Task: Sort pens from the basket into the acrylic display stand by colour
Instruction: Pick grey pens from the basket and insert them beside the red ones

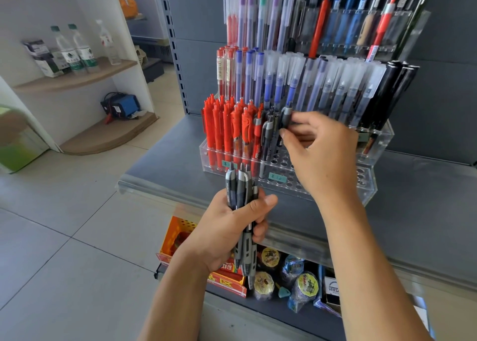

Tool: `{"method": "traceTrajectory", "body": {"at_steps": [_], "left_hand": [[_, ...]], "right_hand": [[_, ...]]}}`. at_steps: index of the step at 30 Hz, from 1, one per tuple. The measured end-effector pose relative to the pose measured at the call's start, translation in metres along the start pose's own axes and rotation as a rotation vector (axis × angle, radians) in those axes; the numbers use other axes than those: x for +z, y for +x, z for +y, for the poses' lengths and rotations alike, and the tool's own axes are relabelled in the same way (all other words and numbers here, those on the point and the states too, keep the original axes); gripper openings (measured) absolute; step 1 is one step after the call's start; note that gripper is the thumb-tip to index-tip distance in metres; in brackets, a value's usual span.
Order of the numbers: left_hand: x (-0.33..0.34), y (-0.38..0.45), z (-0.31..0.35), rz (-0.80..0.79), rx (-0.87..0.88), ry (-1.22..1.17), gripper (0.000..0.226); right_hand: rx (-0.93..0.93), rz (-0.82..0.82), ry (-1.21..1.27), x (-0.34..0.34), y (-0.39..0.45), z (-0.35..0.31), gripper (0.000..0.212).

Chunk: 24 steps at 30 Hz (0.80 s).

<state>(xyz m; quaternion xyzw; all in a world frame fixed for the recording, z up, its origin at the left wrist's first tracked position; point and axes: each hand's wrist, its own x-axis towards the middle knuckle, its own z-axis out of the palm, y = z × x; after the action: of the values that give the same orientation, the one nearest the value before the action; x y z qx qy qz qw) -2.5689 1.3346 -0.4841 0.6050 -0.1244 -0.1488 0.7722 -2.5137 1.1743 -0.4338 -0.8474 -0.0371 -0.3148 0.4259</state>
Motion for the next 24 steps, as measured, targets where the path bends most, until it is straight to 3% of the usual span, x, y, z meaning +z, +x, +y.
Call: {"method": "traceTrajectory", "body": {"at_steps": [11,14,18,21,24], "left_hand": [[-0.007,-0.006,0.003,0.001,-0.039,-0.04,0.023],[-0.007,-0.007,0.004,0.004,-0.044,-0.063,0.021],[-0.006,-0.006,0.006,-0.004,-0.035,-0.099,0.019],[-0.001,-0.006,0.006,-0.033,-0.034,-0.107,0.013],[0.002,-0.007,0.005,-0.068,-0.036,-0.053,0.013]], "right_hand": [[0.163,-0.029,-0.032,0.01,-0.004,-0.004,0.023],[0.194,-0.078,-0.066,-0.004,-0.005,-0.013,0.034],[0.195,-0.342,-0.128,-0.032,-0.008,-0.034,0.011],[0.298,-0.64,-0.099,-0.035,-0.016,-0.04,0.024],[0.33,-0.761,-0.135,-0.04,-0.018,-0.039,0.024]]}}
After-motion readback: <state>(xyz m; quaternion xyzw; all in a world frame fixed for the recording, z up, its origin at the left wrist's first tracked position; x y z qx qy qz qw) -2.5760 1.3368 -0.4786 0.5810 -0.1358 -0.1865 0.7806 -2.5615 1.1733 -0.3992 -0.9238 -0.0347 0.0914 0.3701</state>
